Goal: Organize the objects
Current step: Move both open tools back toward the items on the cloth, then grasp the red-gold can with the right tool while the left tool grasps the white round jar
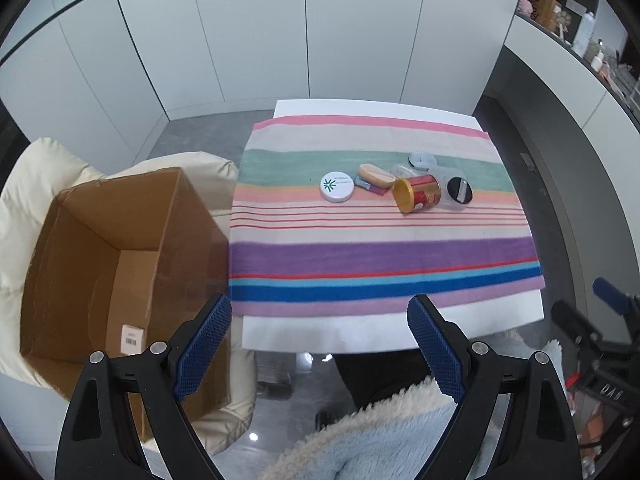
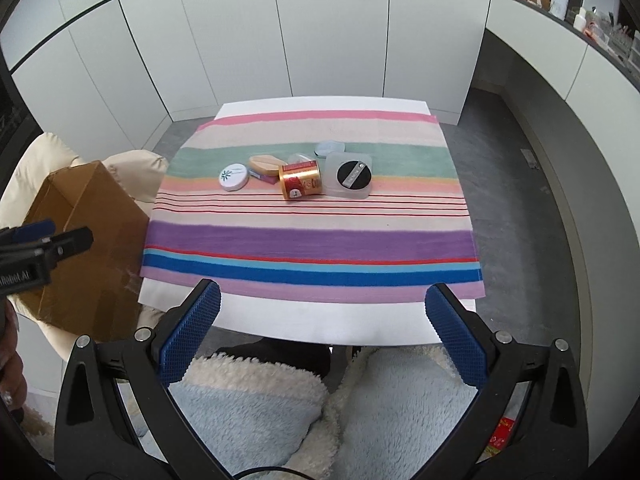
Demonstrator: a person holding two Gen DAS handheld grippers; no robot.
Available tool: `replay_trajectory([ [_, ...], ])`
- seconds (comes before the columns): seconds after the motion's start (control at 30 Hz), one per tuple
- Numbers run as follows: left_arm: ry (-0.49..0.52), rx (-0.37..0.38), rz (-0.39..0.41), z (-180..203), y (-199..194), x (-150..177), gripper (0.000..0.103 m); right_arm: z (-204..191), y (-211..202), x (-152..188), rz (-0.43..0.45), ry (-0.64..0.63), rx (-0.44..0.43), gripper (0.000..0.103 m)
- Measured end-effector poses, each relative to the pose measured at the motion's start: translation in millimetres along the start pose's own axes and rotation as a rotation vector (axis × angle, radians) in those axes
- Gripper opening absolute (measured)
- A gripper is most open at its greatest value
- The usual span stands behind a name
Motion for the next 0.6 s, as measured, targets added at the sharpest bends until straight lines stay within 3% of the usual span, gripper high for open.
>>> replay_trajectory([
  [0.3,0.040,-0.040,-0.063,5.2,67.5,-40.6,0.091,-8.0,67.3,-26.1,-0.047,-0.030,-0.020,0.103],
  [0.47,0.092,-0.080,0.013,5.4,111.2,-66.4,0.091,-20.3,118.7,-48.7,-0.085,-0.061,-0.051,0.103],
  [0.6,0.071,-0.046,0.009,4.6,161.9,-78.9,0.091,-30.4,158.8,-62.9,-0.102,-0.088,-0.063,0.103],
])
Point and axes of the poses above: each gripper's, at about its wrist camera, not at the fingertips, and y roughly the way its jaws point, z to its right, x to its underside, the point moved 8 cm from there along y, roughly the way its jaws point, and after that the axes turned 4 degrees about y, right-handed, at the moved point
